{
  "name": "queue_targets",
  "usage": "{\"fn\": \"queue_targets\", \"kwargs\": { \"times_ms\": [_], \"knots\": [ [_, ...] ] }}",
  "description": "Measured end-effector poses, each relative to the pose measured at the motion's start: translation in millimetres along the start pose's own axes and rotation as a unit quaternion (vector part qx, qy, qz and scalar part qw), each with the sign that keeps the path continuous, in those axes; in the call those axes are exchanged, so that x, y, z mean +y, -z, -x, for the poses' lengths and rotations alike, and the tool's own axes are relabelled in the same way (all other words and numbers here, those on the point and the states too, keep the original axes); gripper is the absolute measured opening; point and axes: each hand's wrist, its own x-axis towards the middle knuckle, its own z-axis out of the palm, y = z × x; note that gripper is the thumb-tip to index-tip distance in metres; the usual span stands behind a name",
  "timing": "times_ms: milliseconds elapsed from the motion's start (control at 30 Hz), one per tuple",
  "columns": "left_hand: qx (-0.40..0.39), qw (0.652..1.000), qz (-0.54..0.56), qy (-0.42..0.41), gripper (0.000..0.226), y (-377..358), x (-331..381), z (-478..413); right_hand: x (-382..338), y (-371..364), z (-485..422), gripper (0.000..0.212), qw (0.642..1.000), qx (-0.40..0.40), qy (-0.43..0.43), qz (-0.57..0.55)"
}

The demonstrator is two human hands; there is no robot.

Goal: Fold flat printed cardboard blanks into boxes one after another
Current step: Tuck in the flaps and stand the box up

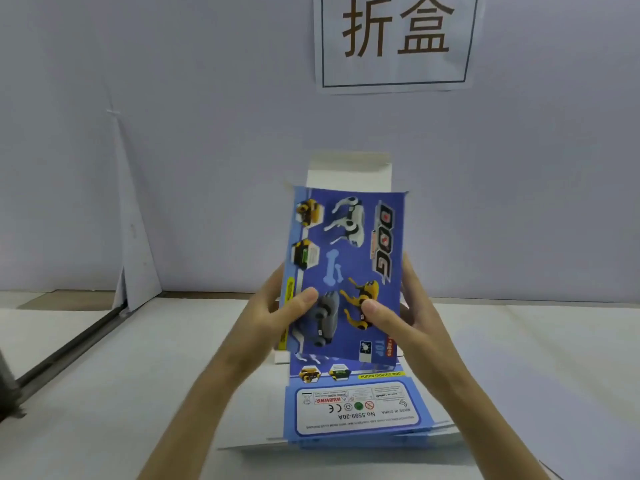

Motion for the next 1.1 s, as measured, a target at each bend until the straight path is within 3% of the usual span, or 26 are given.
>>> {"fn": "queue_targets", "kwargs": {
  "times_ms": [67, 133, 267, 333, 400, 467, 500, 567, 600, 667, 733, 767, 833, 933, 1000, 1100],
  "knots": [
    [-0.07, 0.996, 0.007, 0.058, 0.061, 20.4, 3.5, 6.0, 1.8, -4.8, 0.8, 0.075, 0.999, -0.013, 0.002, -0.037],
    [-0.068, 0.993, 0.001, 0.092, 0.065, 37.2, 2.1, 18.0, 8.6, -12.0, 2.2, 0.07, 0.997, -0.047, -0.034, -0.045],
    [0.061, 0.982, -0.011, 0.181, 0.063, 79.2, -2.8, 48.3, 29.4, -29.1, 2.7, 0.063, 0.967, -0.15, -0.177, 0.105],
    [0.145, 0.959, -0.011, 0.243, 0.063, 109.7, -5.1, 57.3, 45.3, -34.6, 2.8, 0.06, 0.937, -0.184, -0.197, 0.224],
    [0.249, 0.928, 0.043, 0.274, 0.055, 142.9, -2.1, 54.8, 57.0, -38.7, 3.4, 0.058, 0.92, -0.198, -0.198, 0.273],
    [0.352, 0.893, 0.185, 0.212, 0.045, 177.0, 8.9, 40.2, 61.9, -42.2, 3.4, 0.059, 0.906, -0.211, -0.206, 0.303],
    [0.377, 0.877, 0.264, 0.141, 0.047, 191.6, 16.5, 31.6, 62.5, -44.6, 2.7, 0.059, 0.898, -0.218, -0.209, 0.319],
    [0.385, 0.856, 0.344, 0.018, 0.057, 203.7, 28.5, 14.1, 63.4, -48.8, 2.1, 0.057, 0.883, -0.228, -0.208, 0.353],
    [0.382, 0.861, 0.336, 0.011, 0.061, 198.5, 27.2, 8.1, 65.3, -49.8, 2.0, 0.056, 0.875, -0.232, -0.206, 0.372],
    [0.331, 0.912, 0.227, 0.087, 0.053, 166.8, 7.9, 2.4, 70.1, -48.8, 0.3, 0.055, 0.86, -0.239, -0.193, 0.409],
    [0.159, 0.976, 0.0, 0.15, 0.031, 115.9, -20.4, 8.8, 76.0, -43.4, -1.9, 0.051, 0.846, -0.242, -0.171, 0.443],
    [0.059, 0.979, -0.122, 0.153, 0.025, 91.1, -36.1, 13.8, 78.9, -37.9, -3.4, 0.047, 0.84, -0.238, -0.16, 0.46],
    [-0.108, 0.943, -0.297, 0.106, 0.021, 43.7, -63.2, 28.8, 83.8, -23.9, -6.9, 0.04, 0.832, -0.214, -0.156, 0.487],
    [-0.235, 0.876, -0.421, -0.013, 0.053, -6.5, -83.9, 45.7, 88.6, -0.7, -7.7, 0.039, 0.811, -0.184, -0.172, 0.528],
    [-0.258, 0.821, -0.502, -0.086, 0.064, -19.7, -96.5, 48.8, 91.5, 10.2, -4.0, 0.035, 0.805, -0.189, -0.174, 0.534],
    [-0.206, 0.748, -0.613, -0.152, 0.052, -31.5, -101.3, 53.9, 91.7, 16.7, 2.4, 0.036, 0.805, -0.204, -0.167, 0.531]
  ]
}}
